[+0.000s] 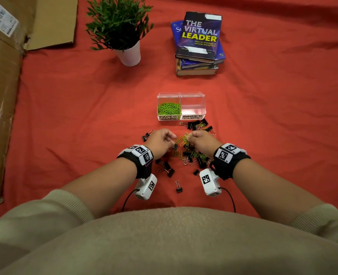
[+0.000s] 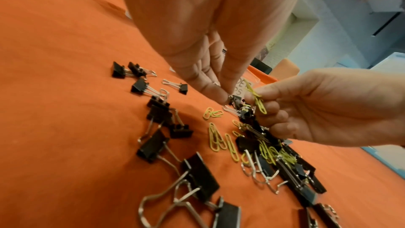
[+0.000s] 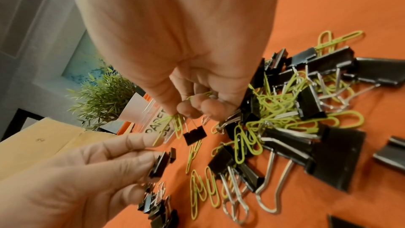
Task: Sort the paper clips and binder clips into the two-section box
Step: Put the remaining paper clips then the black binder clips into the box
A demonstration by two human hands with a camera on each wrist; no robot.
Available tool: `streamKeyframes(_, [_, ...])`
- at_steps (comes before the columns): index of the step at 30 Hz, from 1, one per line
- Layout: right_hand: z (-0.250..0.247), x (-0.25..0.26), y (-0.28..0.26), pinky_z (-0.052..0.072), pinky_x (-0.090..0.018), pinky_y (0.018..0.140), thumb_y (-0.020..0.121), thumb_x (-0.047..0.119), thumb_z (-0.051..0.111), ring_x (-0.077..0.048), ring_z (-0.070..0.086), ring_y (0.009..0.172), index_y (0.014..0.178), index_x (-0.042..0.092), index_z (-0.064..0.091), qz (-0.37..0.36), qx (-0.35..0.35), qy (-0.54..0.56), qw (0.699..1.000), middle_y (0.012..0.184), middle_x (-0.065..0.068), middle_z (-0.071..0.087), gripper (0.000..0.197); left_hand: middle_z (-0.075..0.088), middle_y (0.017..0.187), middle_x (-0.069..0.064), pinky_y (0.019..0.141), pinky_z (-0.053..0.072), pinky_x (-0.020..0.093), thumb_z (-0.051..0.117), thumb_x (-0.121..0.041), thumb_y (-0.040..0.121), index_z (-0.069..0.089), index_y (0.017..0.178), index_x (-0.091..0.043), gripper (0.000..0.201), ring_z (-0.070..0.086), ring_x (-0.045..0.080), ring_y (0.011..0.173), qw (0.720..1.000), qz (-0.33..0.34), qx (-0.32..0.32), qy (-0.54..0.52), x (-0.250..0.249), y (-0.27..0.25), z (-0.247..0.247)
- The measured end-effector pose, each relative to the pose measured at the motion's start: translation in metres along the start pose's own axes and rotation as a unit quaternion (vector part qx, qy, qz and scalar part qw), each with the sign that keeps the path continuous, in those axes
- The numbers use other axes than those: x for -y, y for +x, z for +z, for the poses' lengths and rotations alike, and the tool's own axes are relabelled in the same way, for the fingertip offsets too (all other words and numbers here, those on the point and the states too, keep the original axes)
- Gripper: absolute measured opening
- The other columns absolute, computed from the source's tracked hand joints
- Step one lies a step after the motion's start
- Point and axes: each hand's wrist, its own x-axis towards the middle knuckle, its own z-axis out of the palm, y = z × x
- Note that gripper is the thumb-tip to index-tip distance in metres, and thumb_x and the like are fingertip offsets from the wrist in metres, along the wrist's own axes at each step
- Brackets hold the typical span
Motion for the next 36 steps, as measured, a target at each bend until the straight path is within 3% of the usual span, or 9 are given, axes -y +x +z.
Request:
streamKeyframes(2, [-0.002, 0.002, -0.001, 0.035, -0.026, 0.052, 0.096, 0.022, 0.048, -0.013, 0.042, 0.051, 0.073, 0.019, 0.054, 0.01, 0.003, 0.016, 1.0, 0.064, 0.003, 0.049, 0.023, 0.056, 0.072, -0.003, 0.055, 0.048, 0.017, 0.057, -0.001, 0.09, 0.059, 0.091, -0.014, 0.013, 0.053, 0.011, 0.059, 1.0, -0.009, -0.008, 0.013, 0.004, 0.001, -0.004])
streamKeyframes(5, [-0.001, 0.006, -0.002, 0.036, -0.027, 0.054, 0.097, 0.019, 0.043, -0.015, 0.042, 0.049, 0.073, 0.017, 0.05, 0.026, 0.015, 0.034, 0.999, 0.063, 0.002, 0.049, 0.025, 0.06, 0.078, -0.001, 0.067, 0.049, 0.028, 0.058, -0.004, 0.089, 0.059, 0.084, -0.021, 0.018, 0.056, 0.016, 0.067, 0.998, -0.01, -0.032, 0.057, 0.009, 0.003, -0.006])
streamKeyframes(10, [0.001, 0.013, -0.003, 0.036, -0.028, 0.047, 0.095, 0.012, 0.037, -0.016, 0.042, 0.049, 0.082, 0.008, 0.052, 0.052, 0.038, 0.083, 0.994, 0.061, -0.005, 0.051, 0.021, 0.069, 0.103, 0.004, 0.084, 0.049, 0.026, 0.045, 0.005, 0.086, 0.065, 0.098, -0.016, 0.031, 0.063, 0.019, 0.094, 0.987, 0.012, -0.012, 0.159, 0.007, -0.002, -0.008])
streamKeyframes(14, [0.003, 0.013, 0.0, 0.039, -0.033, 0.05, 0.088, 0.014, 0.038, -0.023, 0.048, 0.052, 0.082, 0.004, 0.057, 0.064, 0.034, 0.096, 0.993, 0.078, -0.02, 0.057, 0.023, 0.066, 0.108, 0.001, 0.101, 0.04, 0.033, 0.051, -0.008, 0.087, 0.066, 0.102, -0.014, 0.022, 0.055, 0.019, 0.105, 0.972, 0.059, -0.044, 0.223, 0.0, -0.007, -0.009])
streamKeyframes(19, [0.007, 0.018, -0.002, 0.039, -0.027, 0.043, 0.09, 0.005, 0.038, -0.02, 0.047, 0.049, 0.078, 0.001, 0.054, 0.061, 0.045, 0.157, 0.985, 0.067, -0.016, 0.052, 0.021, 0.069, 0.105, 0.001, 0.085, 0.044, 0.024, 0.058, -0.02, 0.091, 0.067, 0.105, -0.014, 0.018, 0.06, 0.013, 0.095, 0.99, 0.061, 0.014, 0.125, -0.013, -0.011, 0.004])
streamKeyframes(24, [0.002, 0.015, -0.003, 0.037, -0.024, 0.043, 0.089, 0.0, 0.037, -0.017, 0.045, 0.048, 0.077, 0.001, 0.056, 0.042, 0.039, 0.181, 0.982, 0.062, -0.011, 0.05, 0.023, 0.067, 0.092, -0.001, 0.074, 0.042, 0.023, 0.064, -0.025, 0.089, 0.069, 0.104, -0.014, 0.02, 0.056, 0.009, 0.08, 0.995, 0.034, 0.017, 0.092, -0.013, -0.008, 0.006])
streamKeyframes(27, [0.0, 0.011, -0.003, 0.036, -0.024, 0.044, 0.088, -0.002, 0.033, -0.018, 0.043, 0.05, 0.072, 0.005, 0.058, 0.037, 0.034, 0.197, 0.979, 0.062, -0.011, 0.048, 0.03, 0.07, 0.095, 0.003, 0.072, 0.042, 0.023, 0.062, -0.022, 0.09, 0.069, 0.104, -0.014, 0.018, 0.055, 0.008, 0.076, 0.995, 0.034, 0.028, 0.086, -0.011, -0.005, 0.004])
streamKeyframes(32, [0.001, 0.011, -0.006, 0.038, -0.026, 0.049, 0.082, -0.006, 0.03, -0.022, 0.047, 0.054, 0.069, 0.006, 0.054, 0.036, 0.036, 0.243, 0.969, 0.065, -0.014, 0.053, 0.03, 0.068, 0.095, -0.002, 0.078, 0.044, 0.022, 0.058, -0.015, 0.092, 0.068, 0.108, -0.013, 0.019, 0.057, 0.006, 0.083, 0.995, 0.038, 0.048, 0.078, -0.014, -0.004, -0.002])
streamKeyframes(36, [-0.003, 0.012, -0.007, 0.041, -0.029, 0.054, 0.088, 0.008, 0.032, -0.023, 0.052, 0.06, 0.075, 0.007, 0.054, 0.057, 0.058, 0.295, 0.952, 0.071, -0.014, 0.057, 0.026, 0.067, 0.093, -0.003, 0.075, 0.044, 0.017, 0.058, -0.013, 0.092, 0.068, 0.108, -0.013, 0.019, 0.058, 0.006, 0.083, 0.994, 0.06, 0.035, 0.083, -0.016, -0.007, -0.004])
